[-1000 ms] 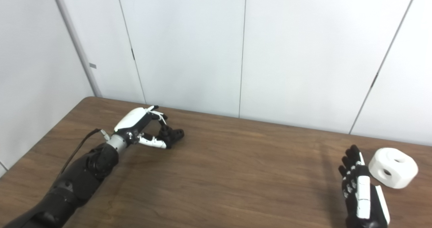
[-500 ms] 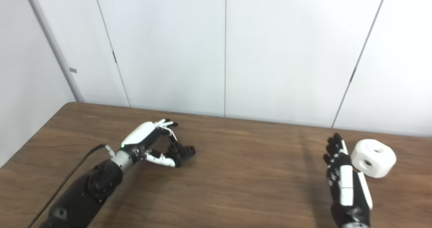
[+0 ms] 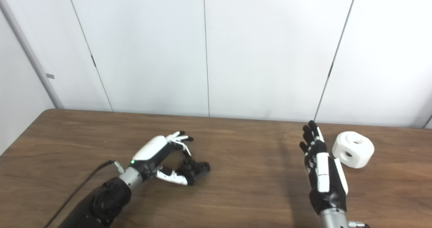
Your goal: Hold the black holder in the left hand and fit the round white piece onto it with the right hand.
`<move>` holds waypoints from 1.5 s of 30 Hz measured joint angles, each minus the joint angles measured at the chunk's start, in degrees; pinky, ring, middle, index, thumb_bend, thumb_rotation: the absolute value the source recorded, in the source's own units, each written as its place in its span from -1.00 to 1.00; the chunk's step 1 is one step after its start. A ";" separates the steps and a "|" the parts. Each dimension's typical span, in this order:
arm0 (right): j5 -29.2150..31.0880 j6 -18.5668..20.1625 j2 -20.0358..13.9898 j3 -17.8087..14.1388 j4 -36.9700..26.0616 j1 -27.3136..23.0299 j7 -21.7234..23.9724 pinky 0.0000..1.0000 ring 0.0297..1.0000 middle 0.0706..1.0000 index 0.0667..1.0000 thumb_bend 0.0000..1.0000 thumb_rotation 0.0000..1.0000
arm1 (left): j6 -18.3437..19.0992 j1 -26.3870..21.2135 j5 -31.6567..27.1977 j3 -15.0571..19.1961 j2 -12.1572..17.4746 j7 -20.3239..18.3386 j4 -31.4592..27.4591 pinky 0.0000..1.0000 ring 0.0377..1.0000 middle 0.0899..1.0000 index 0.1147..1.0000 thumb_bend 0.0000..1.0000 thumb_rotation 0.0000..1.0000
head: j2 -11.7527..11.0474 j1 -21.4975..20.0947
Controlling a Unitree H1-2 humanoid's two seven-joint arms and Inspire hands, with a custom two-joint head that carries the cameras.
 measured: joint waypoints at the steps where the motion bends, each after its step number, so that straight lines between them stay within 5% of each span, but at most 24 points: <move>1: -0.06 0.02 0.00 0.00 -0.43 0.00 -0.07 0.94 0.98 0.94 0.93 0.14 1.00 | -0.51 0.27 0.22 -0.24 -0.47 0.15 0.10 1.00 1.00 0.77 -0.17 0.05 -0.89 | 0.00 -0.35; 22: -1.60 1.99 1.74 1.48 -7.93 -0.19 -1.43 0.86 0.89 0.88 0.86 0.18 1.00 | -7.99 -0.49 2.58 -3.81 -3.31 4.55 5.73 1.00 1.00 0.72 -0.17 0.05 -0.89 | 1.14 -6.06; 39: -2.95 2.57 1.98 2.70 -9.94 -0.33 -1.58 0.83 0.87 0.87 0.85 0.28 0.97 | -9.54 -2.44 2.54 -4.09 -4.53 4.79 9.16 1.00 1.00 0.74 -0.17 0.05 -0.89 | 1.06 -9.84; 45: -3.78 3.57 2.35 3.02 -11.50 -0.14 -2.15 0.83 0.87 0.87 0.86 0.17 1.00 | -9.73 -2.70 2.20 -3.76 -4.73 4.83 9.62 1.00 1.00 0.74 -0.17 0.05 -0.89 | 1.05 -11.25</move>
